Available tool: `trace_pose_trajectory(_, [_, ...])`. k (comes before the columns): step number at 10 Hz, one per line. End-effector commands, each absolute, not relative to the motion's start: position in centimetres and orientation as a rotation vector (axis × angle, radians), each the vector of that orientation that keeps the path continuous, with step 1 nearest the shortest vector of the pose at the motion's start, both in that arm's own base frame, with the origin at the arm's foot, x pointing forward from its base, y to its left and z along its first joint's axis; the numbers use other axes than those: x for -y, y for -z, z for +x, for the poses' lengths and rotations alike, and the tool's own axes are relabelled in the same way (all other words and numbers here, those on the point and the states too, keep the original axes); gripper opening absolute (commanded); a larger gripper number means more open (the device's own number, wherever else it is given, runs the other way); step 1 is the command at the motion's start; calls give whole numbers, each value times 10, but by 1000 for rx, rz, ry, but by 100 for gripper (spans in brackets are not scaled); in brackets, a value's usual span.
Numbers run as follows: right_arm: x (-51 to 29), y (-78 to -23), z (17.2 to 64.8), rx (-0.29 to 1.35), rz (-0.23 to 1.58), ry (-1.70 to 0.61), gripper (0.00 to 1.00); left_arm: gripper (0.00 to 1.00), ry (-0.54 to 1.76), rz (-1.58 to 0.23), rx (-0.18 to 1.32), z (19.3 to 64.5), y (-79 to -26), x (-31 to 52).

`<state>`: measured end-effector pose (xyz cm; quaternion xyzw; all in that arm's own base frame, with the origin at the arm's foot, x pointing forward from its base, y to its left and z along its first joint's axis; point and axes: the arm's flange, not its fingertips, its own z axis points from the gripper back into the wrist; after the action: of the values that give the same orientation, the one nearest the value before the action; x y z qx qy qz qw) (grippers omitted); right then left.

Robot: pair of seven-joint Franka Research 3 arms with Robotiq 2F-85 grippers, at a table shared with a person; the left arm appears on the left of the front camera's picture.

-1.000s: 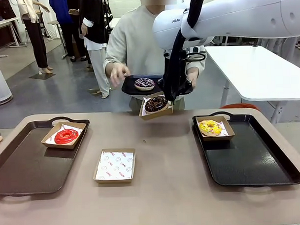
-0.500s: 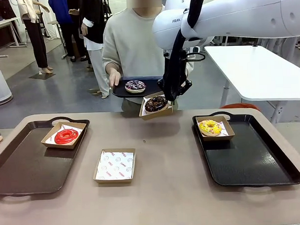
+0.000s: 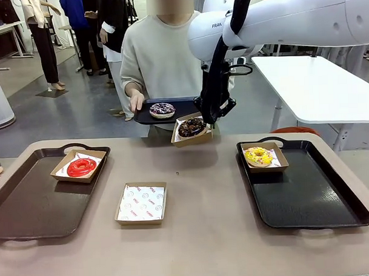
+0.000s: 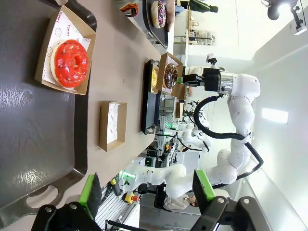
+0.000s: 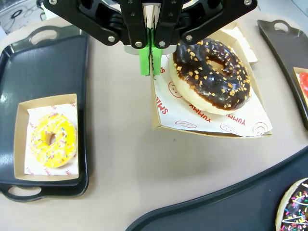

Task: Individually package the donuts and arrange them on the tray.
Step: Place the picked Paper togo box on the Handle tray while simultaneously picking up another Paper togo box from the table with the other hand.

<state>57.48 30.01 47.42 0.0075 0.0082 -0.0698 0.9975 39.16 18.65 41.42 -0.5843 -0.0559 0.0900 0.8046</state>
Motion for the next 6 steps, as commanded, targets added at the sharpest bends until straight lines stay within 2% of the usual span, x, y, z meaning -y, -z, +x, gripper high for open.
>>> trace_pose_trajectory(1, [-299, -472, 574, -17, 19, 143, 0, 100, -192, -1259, 119, 390, -415, -188])
trace_pose_trajectory(3, [-289, -481, 568, -13, 23, 98, 2, 100, -188, -1216, 114, 399, -425, -175])
trace_pose_trajectory(6, [-223, -510, 528, -33, 46, 25, 2, 100, -116, -1030, 90, 416, -471, -112])
